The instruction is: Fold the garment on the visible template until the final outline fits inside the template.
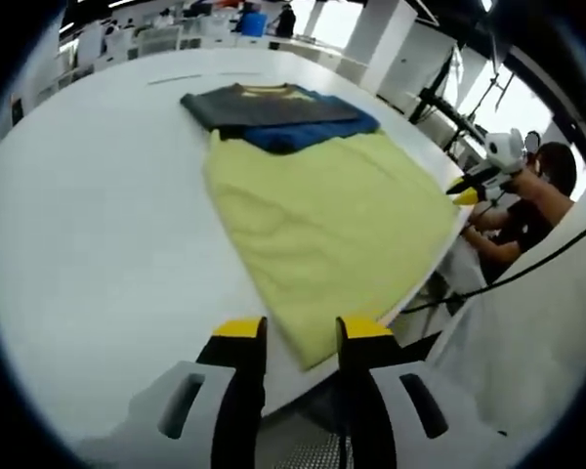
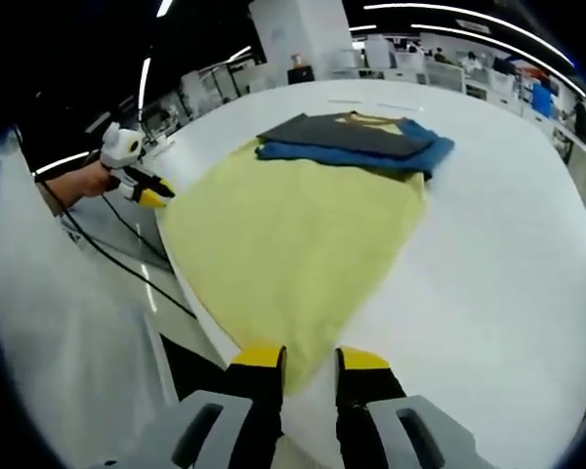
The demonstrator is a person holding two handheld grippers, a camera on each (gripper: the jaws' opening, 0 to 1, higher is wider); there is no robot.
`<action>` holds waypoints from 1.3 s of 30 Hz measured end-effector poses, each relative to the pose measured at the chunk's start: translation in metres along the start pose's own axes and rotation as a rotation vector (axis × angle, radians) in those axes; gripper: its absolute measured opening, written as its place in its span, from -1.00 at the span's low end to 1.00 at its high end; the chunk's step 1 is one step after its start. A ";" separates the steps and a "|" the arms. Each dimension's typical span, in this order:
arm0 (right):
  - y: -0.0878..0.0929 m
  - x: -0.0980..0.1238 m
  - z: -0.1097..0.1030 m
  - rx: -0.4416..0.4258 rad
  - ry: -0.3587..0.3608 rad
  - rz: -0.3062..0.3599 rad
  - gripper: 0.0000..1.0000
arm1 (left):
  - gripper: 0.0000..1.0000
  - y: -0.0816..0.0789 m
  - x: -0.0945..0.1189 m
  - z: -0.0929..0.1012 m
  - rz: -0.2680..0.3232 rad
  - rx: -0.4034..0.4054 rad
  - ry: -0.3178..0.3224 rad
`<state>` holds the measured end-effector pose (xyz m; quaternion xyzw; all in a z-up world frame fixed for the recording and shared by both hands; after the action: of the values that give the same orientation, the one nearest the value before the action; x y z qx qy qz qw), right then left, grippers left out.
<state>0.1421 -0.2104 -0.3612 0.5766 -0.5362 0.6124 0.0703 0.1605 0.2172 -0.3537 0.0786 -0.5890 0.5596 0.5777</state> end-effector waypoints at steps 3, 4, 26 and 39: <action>0.002 0.000 -0.001 0.006 -0.008 -0.014 -0.76 | -0.62 0.001 -0.001 0.002 -0.015 -0.018 0.012; 0.002 -0.001 -0.002 0.007 -0.009 -0.016 -0.78 | -0.64 0.001 -0.001 0.003 -0.018 -0.018 0.014; 0.004 -0.002 -0.006 0.047 -0.015 -0.043 -1.00 | -0.96 0.004 0.000 0.003 -0.042 -0.029 0.030; -0.007 0.009 -0.005 0.060 -0.016 -0.034 -1.00 | -0.99 -0.010 0.012 0.003 -0.013 -0.063 0.048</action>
<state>0.1411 -0.2089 -0.3484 0.5923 -0.5083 0.6224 0.0589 0.1623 0.2184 -0.3383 0.0507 -0.5919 0.5386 0.5975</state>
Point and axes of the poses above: the point that each gripper's makers call its tool centre point, and the gripper's own axes: x roughly backward along the fingers, z roughly to its right, y roughly out of its underside, the point moved 8 cm from there along x, roughly backward along the fingers, and after that the axes turned 1 degree about -z, right-handed, at the moved point
